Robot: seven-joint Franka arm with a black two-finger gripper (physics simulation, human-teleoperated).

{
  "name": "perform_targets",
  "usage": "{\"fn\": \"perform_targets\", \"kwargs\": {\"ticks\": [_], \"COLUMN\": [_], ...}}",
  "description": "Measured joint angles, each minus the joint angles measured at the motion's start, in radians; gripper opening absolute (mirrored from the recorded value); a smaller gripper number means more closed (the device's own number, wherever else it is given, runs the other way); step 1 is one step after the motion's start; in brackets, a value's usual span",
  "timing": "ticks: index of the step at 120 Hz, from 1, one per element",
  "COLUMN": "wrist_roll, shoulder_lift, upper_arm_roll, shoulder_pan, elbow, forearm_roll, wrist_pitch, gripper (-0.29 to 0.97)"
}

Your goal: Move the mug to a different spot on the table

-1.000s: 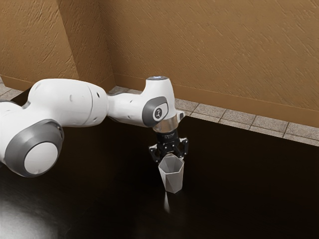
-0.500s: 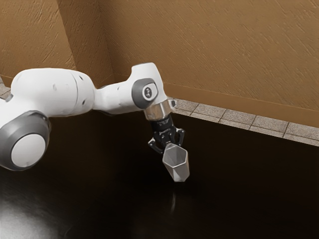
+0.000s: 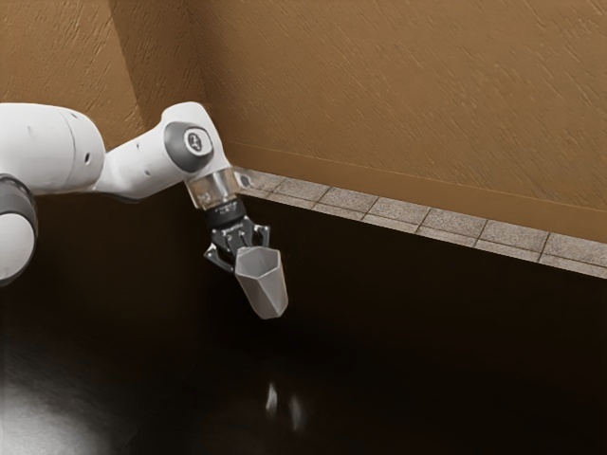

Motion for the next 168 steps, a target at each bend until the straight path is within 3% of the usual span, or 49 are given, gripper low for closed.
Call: {"fn": "perform_targets", "kwargs": {"ticks": [36, 69, 105, 168], "wrist_roll": [0.068, 0.121, 0.157, 0.19], "shoulder_lift": [0.01, 0.105, 0.214, 0.279], "upper_arm_roll": [0.003, 0.012, 0.012, 0.012], "shoulder_pan": [0.09, 0.123, 0.14, 0.149], "elbow": [0.003, 0.062, 0.151, 0.171], "forearm_roll": [0.052, 0.056, 0.055, 0.047], "wrist_pitch": [-0.018, -0.02, -0.019, -0.009], "gripper": [-0.08, -0.09, -0.09, -0.07]}}
